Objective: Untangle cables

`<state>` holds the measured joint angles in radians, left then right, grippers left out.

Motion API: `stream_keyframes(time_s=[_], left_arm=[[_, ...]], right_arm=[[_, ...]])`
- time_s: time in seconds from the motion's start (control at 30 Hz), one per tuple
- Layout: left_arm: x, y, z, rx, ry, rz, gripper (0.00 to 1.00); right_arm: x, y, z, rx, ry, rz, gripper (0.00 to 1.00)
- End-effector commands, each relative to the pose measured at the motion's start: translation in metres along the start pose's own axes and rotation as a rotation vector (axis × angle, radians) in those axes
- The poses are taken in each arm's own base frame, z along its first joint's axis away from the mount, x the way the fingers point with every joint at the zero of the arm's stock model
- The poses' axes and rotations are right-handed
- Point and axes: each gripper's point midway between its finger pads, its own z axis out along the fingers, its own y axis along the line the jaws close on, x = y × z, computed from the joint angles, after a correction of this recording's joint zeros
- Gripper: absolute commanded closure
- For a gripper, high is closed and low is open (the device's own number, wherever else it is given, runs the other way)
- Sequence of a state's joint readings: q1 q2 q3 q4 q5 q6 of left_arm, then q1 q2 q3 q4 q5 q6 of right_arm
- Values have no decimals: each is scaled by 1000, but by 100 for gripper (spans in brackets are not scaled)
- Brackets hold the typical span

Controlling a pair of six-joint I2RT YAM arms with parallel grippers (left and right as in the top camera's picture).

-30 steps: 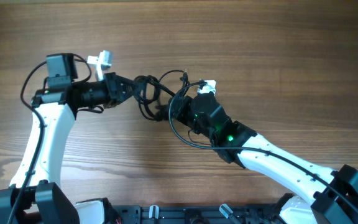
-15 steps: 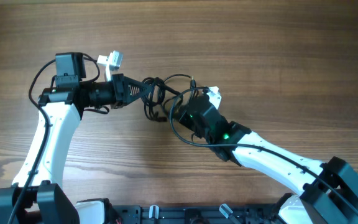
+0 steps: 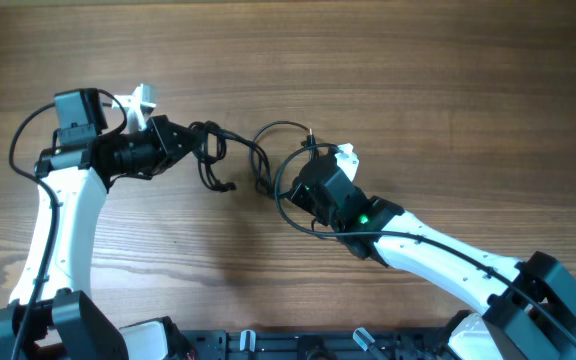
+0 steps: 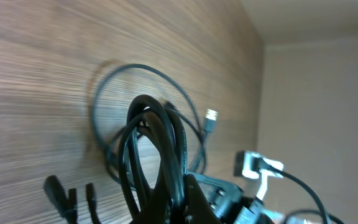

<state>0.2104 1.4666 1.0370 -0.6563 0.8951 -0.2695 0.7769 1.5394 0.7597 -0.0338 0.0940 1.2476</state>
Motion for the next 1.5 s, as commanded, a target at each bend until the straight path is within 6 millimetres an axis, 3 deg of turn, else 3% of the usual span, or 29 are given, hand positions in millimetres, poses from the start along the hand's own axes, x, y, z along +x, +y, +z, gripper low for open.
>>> stream_keyframes(time_s=[0.0,0.2,0.27,0.33,0.4,0.43,0.6,0.73,0.93,1.17,1.47], left_arm=[[-14,16,-14,-114,-80,-29,96],[-12,49,-23,-280,-108,-134,96],[-10,49,-23,-282,-101,-140,96],[-10,49,-23,-282,-99,-123,96],[-9,49,-23,-284,-91,-90,96],[-8,49,-23,-285,-88,-88,96],[-7,46,-22,-266,-78,-71,96],[3,8,-16,-45,-4,113,96],[21,-29,-14,167,54,302,96],[34,-41,-2,196,97,425,96],[33,-39,-2,185,96,426,94]], right_arm=[[2,-14,6,43,7,-18,96],[2,-14,5,43,6,-17,95],[2,-14,5,42,6,-17,73],[4,-11,5,29,22,-39,33],[12,13,5,-84,69,-225,7],[13,20,4,-120,74,-262,0],[15,45,-1,-231,74,-337,0],[28,77,-12,-409,110,-506,0],[44,110,-34,-627,141,-666,0],[43,111,-34,-628,127,-683,0],[41,108,-31,-613,113,-700,0]])
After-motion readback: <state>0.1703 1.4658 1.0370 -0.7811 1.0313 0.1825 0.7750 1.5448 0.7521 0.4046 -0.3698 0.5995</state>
